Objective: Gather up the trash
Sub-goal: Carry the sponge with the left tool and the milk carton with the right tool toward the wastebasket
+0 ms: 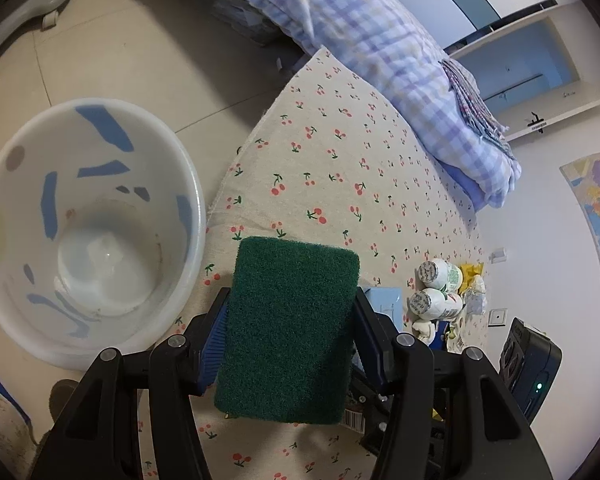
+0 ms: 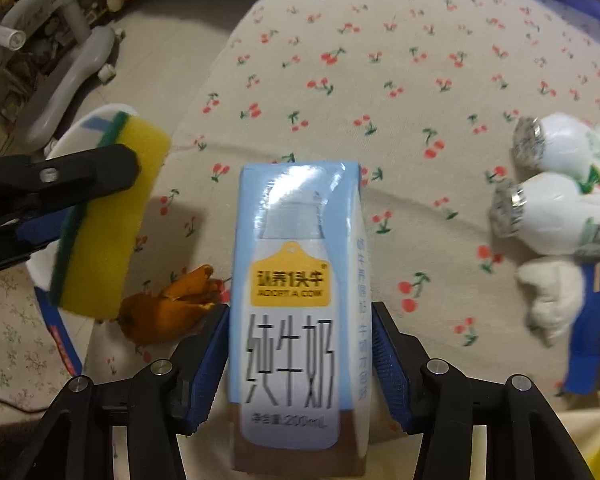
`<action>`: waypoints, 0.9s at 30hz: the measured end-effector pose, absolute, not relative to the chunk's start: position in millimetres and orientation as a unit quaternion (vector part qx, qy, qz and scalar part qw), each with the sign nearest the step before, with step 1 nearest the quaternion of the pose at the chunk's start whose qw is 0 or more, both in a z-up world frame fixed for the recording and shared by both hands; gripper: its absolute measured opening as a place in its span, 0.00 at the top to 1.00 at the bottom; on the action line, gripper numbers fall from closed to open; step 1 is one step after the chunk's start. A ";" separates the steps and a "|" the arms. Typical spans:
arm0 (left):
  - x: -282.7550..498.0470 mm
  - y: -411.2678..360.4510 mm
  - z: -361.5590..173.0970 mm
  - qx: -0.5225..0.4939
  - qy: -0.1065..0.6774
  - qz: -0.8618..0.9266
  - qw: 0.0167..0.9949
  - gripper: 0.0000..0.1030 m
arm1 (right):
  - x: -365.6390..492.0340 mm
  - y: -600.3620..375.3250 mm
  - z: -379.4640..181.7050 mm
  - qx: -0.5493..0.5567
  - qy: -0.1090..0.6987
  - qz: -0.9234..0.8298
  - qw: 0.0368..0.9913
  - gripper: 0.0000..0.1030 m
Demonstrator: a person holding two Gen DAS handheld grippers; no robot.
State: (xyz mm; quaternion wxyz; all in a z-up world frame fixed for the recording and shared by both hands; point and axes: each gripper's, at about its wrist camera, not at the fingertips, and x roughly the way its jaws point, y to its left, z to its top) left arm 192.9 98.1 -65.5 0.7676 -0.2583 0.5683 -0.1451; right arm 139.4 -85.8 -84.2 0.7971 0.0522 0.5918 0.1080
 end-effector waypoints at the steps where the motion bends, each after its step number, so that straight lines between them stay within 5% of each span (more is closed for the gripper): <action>1: 192.7 100.5 -66.1 -0.261 0.568 -0.145 0.767 0.42 | 141.2 -86.0 -86.0 0.058 0.590 0.103 0.798 0.42; 18: 188.8 123.6 -79.3 -0.296 0.574 -0.141 0.751 0.42 | 144.0 -67.9 -82.9 0.091 0.580 0.093 0.804 0.15; 27: 185.9 148.5 -70.2 -0.302 0.555 -0.123 0.765 0.43 | 143.6 -43.0 -93.9 0.001 0.560 0.080 0.825 0.07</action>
